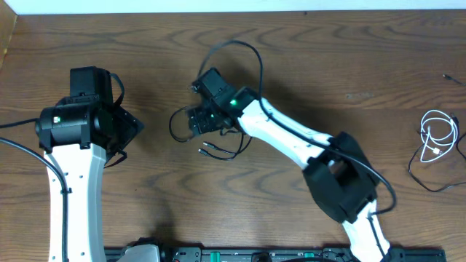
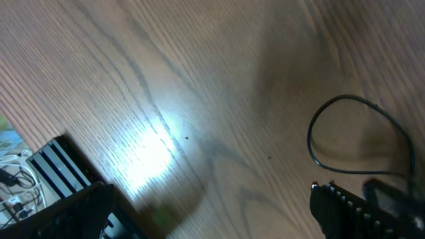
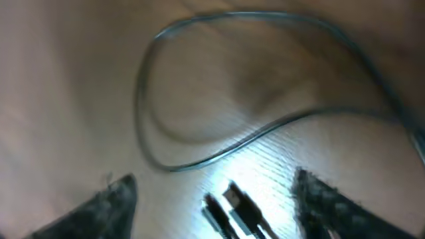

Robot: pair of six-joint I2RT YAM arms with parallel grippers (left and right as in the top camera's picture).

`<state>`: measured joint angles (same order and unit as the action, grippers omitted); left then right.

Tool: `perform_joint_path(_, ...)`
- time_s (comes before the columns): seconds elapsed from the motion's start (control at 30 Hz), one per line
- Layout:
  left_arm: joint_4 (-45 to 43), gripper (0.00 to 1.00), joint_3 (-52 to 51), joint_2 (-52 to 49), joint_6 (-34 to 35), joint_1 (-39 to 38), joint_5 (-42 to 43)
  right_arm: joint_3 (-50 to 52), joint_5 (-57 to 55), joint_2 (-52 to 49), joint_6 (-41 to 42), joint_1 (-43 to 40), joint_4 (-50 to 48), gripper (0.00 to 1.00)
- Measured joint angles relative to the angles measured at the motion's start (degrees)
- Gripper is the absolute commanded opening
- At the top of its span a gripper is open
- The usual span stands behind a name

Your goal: Untangle cables

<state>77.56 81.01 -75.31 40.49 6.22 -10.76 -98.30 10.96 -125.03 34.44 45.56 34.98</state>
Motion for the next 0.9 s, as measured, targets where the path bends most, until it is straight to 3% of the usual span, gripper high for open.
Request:
perform_joint_path(0.23,0.00,0.98,0.00,0.00,0.00,0.02,0.39,-0.35,-2.05,-5.09,19.37,0.07,-1.68,0.59)
perform_joint_path(0.3,0.00,0.98,0.00,0.00,0.00,0.00,0.63,-0.37,-2.23,-5.73,22.10,0.22,-3.17,0.38)
perform_joint_path(0.33,0.02,0.98,0.00,0.00,0.00,0.00,0.87,-0.37,-2.03,-6.14,22.93,0.26,-3.67,0.14)
perform_joint_path(0.37,0.02,0.98,0.00,0.00,0.00,0.00,1.05,-0.37,-2.05,-6.16,23.17,0.35,-4.09,0.01)
perform_joint_path(0.6,0.02,0.98,0.00,0.00,0.00,0.00,1.46,-0.31,-2.75,-6.69,15.89,0.22,-2.82,0.01)
perform_joint_path(0.9,0.02,0.98,0.00,0.00,0.00,0.00,1.51,0.17,-17.62,2.84,-5.40,-5.55,10.19,0.01)
